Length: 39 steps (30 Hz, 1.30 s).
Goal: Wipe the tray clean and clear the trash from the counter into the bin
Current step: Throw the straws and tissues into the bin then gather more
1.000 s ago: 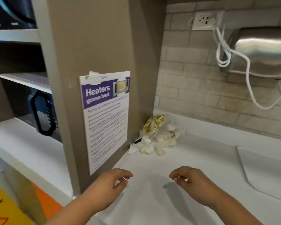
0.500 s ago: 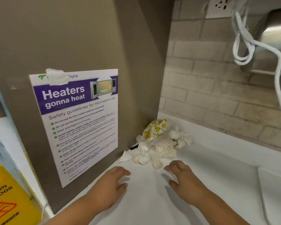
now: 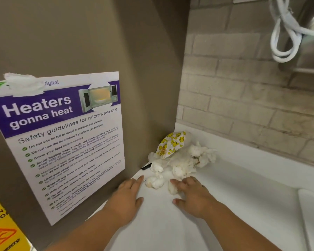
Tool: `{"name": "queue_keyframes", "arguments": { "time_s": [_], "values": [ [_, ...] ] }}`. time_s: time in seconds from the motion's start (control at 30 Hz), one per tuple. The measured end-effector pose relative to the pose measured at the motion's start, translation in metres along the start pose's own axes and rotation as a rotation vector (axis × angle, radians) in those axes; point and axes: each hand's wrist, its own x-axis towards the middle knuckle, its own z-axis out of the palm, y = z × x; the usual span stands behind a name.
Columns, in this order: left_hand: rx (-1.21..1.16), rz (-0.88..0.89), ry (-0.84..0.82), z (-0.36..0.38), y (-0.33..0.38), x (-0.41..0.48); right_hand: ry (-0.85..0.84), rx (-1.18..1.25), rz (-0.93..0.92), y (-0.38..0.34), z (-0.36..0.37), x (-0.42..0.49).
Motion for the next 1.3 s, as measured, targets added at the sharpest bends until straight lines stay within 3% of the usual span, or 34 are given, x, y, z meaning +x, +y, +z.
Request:
{"name": "queue_keyframes", "arguments": {
  "time_s": [0.17,0.3,0.5,0.8,1.1,1.3],
  "values": [
    [0.078,-0.042,0.086,0.004,0.003,0.001,0.145,0.123,0.006,0.004,0.011,-0.008],
    [0.007,-0.003,0.189,0.009,0.0,0.0,0.205,0.127,-0.024,0.007,0.014,-0.015],
    [-0.004,-0.013,0.013,-0.002,0.007,0.016,0.276,0.277,-0.017,0.014,0.021,-0.026],
    [0.16,-0.038,-0.037,-0.017,0.004,0.033,0.263,0.228,-0.037,0.02,0.021,-0.026],
    [0.288,0.046,-0.048,-0.015,0.008,0.035,0.259,0.239,0.018,0.019,0.016,-0.026],
    [0.226,-0.035,0.0,-0.014,0.006,0.038,0.299,0.282,0.032,0.017,0.012,-0.033]
  ]
}}
